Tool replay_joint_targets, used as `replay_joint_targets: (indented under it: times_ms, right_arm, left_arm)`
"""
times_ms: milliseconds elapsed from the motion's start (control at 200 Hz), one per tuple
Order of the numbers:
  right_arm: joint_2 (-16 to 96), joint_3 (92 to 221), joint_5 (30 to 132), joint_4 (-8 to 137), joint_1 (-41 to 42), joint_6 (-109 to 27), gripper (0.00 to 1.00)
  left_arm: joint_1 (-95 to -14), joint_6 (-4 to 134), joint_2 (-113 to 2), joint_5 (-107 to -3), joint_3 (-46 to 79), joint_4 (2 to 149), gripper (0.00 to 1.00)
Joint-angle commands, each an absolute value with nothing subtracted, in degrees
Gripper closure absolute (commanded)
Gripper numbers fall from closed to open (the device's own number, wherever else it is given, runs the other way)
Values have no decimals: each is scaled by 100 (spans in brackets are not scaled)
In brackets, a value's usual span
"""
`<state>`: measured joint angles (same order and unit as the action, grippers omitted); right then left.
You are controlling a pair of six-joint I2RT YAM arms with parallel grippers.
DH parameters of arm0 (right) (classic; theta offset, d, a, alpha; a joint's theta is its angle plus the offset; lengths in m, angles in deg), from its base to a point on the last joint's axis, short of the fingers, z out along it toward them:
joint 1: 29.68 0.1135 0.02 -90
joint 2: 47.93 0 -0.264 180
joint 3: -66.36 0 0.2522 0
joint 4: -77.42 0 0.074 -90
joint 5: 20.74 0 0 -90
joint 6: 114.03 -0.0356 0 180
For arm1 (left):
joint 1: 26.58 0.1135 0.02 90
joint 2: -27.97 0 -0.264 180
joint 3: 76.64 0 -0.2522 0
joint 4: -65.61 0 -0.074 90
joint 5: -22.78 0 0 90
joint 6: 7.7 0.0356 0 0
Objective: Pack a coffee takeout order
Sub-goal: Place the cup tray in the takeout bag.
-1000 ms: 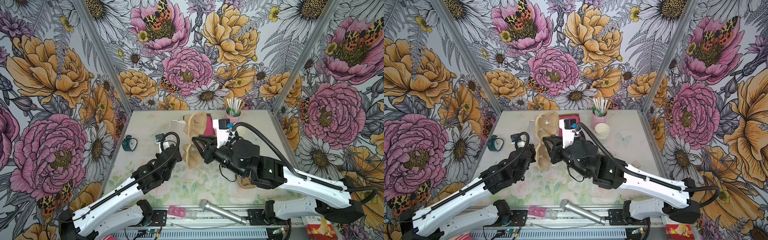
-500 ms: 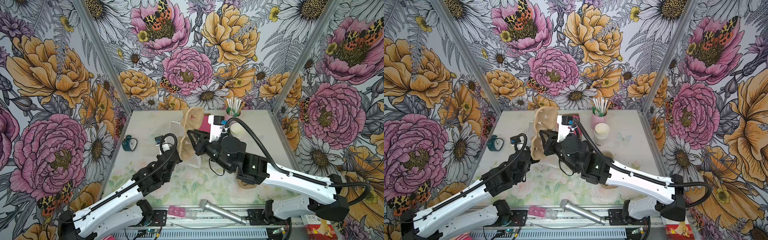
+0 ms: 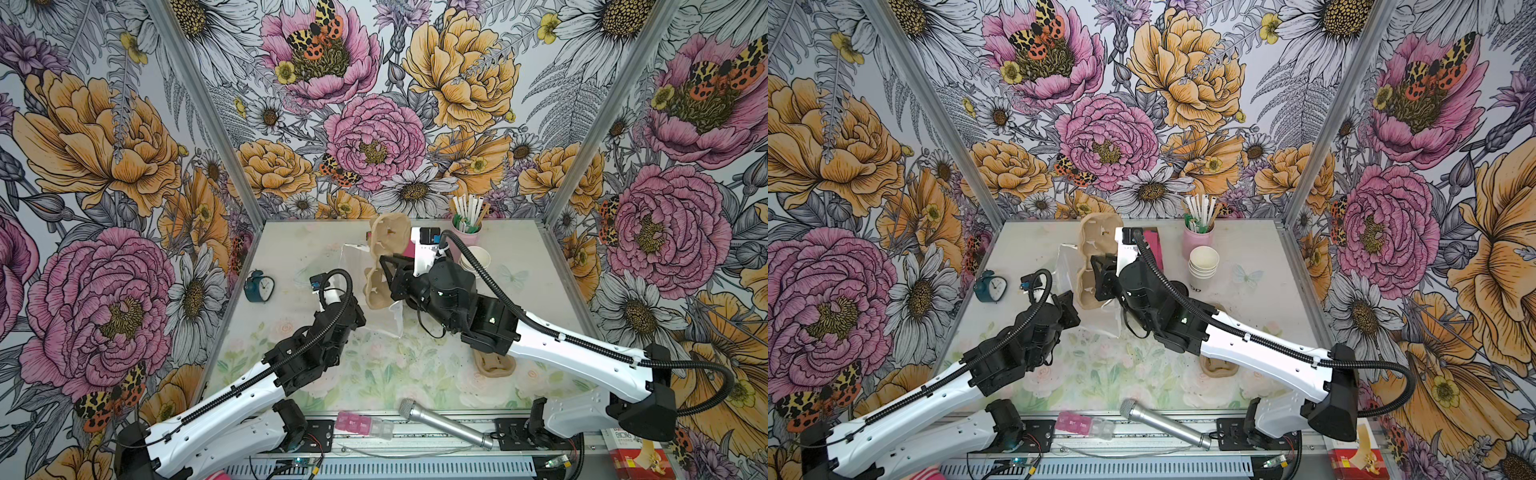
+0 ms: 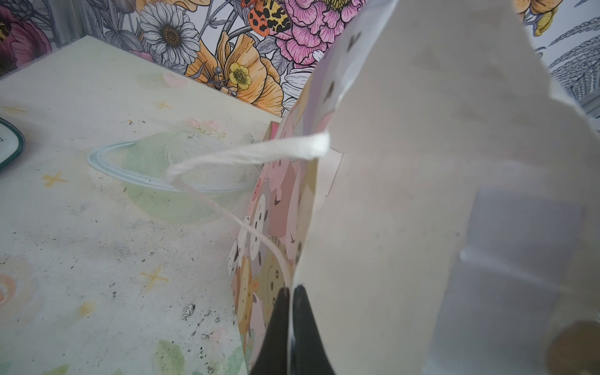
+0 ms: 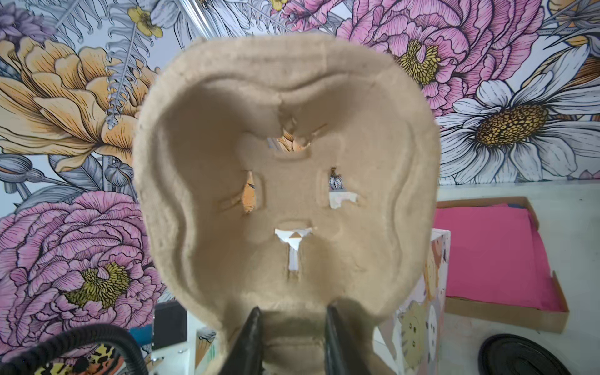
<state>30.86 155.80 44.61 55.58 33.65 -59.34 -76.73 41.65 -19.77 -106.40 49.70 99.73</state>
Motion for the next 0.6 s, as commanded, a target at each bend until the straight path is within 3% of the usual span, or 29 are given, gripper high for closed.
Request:
replay_joint_targets:
  times_ms: [0, 595]
  right_arm:
    - [3046, 15461, 4068, 5193, 3540, -5433, 93]
    - [3390, 15101, 3616, 4652, 4204, -5813, 93]
  left_arm:
    - [-7741, 4029, -2018, -10501, 4980, 9756, 100]
    - [-7883, 3938, -2129, -10537, 5003, 9681, 100]
